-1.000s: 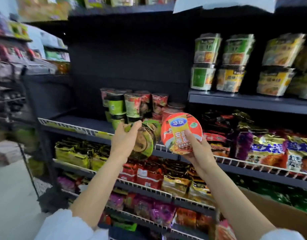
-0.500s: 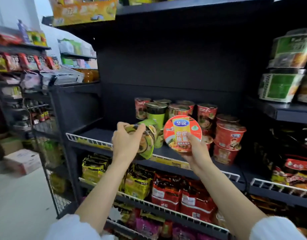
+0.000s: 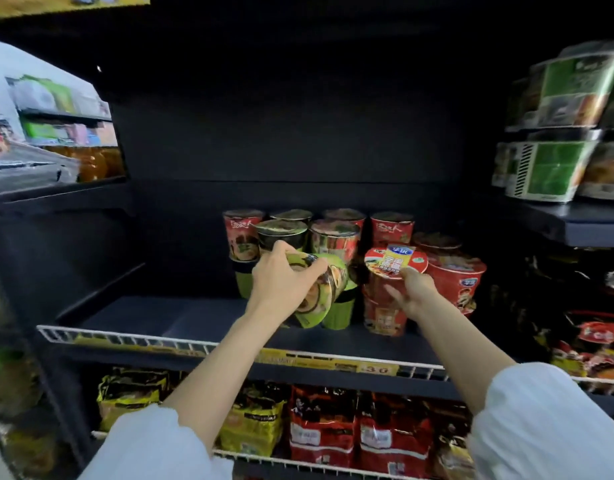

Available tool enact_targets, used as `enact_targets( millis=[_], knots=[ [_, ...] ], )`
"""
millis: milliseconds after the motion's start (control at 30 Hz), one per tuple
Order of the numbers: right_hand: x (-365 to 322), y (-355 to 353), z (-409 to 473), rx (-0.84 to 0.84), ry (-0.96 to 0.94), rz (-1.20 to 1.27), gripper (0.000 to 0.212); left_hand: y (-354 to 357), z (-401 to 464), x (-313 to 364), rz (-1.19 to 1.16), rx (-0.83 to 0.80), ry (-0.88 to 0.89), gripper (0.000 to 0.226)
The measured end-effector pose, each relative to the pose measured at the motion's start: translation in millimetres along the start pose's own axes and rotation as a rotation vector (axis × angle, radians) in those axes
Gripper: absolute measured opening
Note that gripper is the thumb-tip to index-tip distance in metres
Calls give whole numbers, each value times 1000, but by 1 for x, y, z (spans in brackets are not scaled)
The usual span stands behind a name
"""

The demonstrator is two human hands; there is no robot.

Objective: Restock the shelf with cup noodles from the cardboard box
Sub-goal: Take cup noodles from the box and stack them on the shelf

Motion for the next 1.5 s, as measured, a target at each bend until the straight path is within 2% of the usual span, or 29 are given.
enact_targets(
  millis=[167, 200, 267, 333, 400, 467, 500, 600, 733, 867, 1000, 1133, 1267, 1333, 1500],
  knots=[
    [-9, 7, 6, -32, -18, 24, 44, 8, 20, 1, -18, -53, 26, 50],
    [-8, 10, 5, -51, -21, 10, 41, 10, 23, 1, -18, -61, 30, 49],
    [-2, 20, 0, -115, -9, -73, 20, 12, 27, 0, -14, -79, 28, 49],
    [8, 29, -3, -164, 8, -294, 12, 11, 31, -3, -13, -103, 24, 49],
    [6, 42, -10, -180, -74, -702, 34, 7, 33, -6, -8, -127, 17, 47],
    [1, 73, -26, -247, -270, -1027, 64, -1, 33, -14, 16, -142, -2, 45],
    [2, 95, -39, -326, -379, -1135, 75, -6, 33, -18, 31, -147, -15, 45],
    [24, 159, -74, -543, -618, -1372, 89, -25, 34, -39, 51, -165, -59, 47],
    [55, 210, -72, -540, -697, -1376, 95, -62, 32, -77, 22, -135, -105, 51],
    [88, 243, -41, -492, -549, -1131, 91, -112, 36, -115, -93, -10, -73, 45],
    [114, 261, -2, -372, -440, -1000, 82, -105, 55, -134, 0, -195, 11, 39],
    [138, 271, 38, -245, -299, -1019, 80, -78, 85, -155, 184, -377, 45, 45],
    [164, 267, 61, -194, -154, -1056, 73, -53, 104, -179, 291, -513, 67, 51],
    [171, 263, 64, -174, -116, -1062, 70, -45, 110, -187, 330, -544, 93, 51],
    [171, 258, 64, -180, -103, -1144, 63, -44, 113, -194, 386, -491, 129, 40]
  ],
)
Point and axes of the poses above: each hand's wrist, its own z-axis towards the middle knuckle, its own y-axis out of the palm, x = y × z, the point moved 10 cm from there along z, towards the middle knuckle, and after that the axes turned 14 degrees about -x, right-handed, at the moved point
